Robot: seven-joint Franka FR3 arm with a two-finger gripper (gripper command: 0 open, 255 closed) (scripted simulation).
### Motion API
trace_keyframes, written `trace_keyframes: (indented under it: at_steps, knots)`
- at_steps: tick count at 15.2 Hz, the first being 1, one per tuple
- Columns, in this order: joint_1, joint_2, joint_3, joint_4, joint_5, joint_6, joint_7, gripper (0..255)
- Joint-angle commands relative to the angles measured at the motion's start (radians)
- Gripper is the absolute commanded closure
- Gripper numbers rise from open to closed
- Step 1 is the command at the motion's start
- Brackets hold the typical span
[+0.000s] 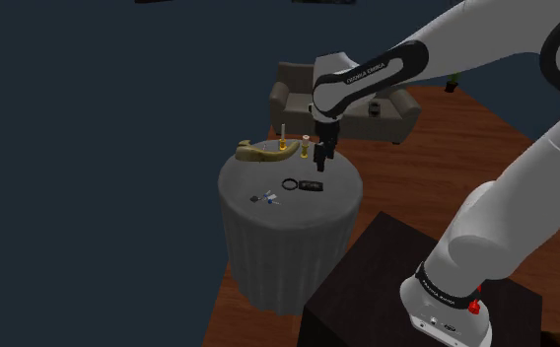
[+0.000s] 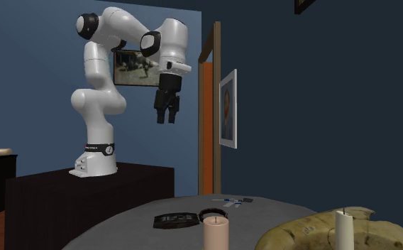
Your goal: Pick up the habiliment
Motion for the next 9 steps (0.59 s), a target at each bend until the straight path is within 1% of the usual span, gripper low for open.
trace_keyframes:
  at_steps: [1,9]
  knots:
    - [-0.005,0.074,-0.009,0.026,-0.006,0.047,-0.019,0]
    - [-0.026,0.383,-0.026,0.186,-0.01,0.192,-0.084,0]
